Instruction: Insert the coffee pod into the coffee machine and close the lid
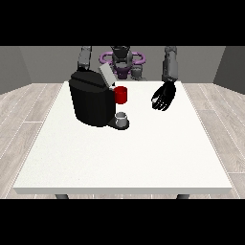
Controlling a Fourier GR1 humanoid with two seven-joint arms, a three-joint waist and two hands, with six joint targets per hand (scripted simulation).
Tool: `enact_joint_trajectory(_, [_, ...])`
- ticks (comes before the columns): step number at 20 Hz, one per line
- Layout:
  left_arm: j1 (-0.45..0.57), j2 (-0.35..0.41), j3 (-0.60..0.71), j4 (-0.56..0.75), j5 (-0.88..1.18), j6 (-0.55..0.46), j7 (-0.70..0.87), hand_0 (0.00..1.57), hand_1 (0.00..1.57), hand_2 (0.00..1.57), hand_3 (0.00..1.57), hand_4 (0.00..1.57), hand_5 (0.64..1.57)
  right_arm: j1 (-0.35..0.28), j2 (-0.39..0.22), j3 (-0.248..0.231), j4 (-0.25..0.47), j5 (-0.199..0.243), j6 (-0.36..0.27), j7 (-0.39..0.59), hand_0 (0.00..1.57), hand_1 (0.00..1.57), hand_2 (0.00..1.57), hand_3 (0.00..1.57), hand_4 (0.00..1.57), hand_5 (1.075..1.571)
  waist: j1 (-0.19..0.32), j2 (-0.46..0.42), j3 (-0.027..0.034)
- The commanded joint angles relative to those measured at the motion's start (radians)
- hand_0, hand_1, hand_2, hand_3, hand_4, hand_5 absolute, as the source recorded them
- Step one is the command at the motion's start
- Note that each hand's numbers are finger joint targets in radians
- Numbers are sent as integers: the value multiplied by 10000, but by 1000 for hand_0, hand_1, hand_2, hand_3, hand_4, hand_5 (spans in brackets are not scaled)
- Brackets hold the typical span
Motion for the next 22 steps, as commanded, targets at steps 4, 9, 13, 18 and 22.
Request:
enact_joint_trajectory(4, [-324, 43, -747, 729, -1343, -72, 241, 826, 826, 998, 857, 340, 1571, -139, -112, -209, 717, -93, 190, -739, 0, 0, 0, 0, 0, 1571, 15, -10, 4])
enact_joint_trajectory(9, [-740, 246, -915, 1142, -1786, -946, 307, 748, 748, 941, 809, 373, 1571, -272, -159, -634, 1380, -404, 279, -816, 0, 0, 0, 0, 0, 1571, 138, -193, 4])
enact_joint_trajectory(13, [-719, 60, -759, 1966, -2197, -280, -342, 792, 792, 979, 866, 399, 1571, -305, -74, -549, 1138, -441, 205, -378, 0, 0, 0, 0, 0, 1571, 79, -285, -1])
enact_joint_trajectory(18, [-800, -214, -633, 2017, -2282, -172, -562, 1149, 1149, 1257, 1162, 466, 1571, 166, -115, -348, 1347, 100, -253, -396, 0, 0, 0, 0, 0, 1571, 139, -753, -2])
enact_joint_trajectory(22, [-1408, -489, 114, 1822, -1257, -597, -1115, 1420, 1420, 1402, 1332, 494, 1571, 125, -137, -299, 1554, 206, -246, -484, 0, 0, 0, 0, 0, 1571, 79, -585, -4])
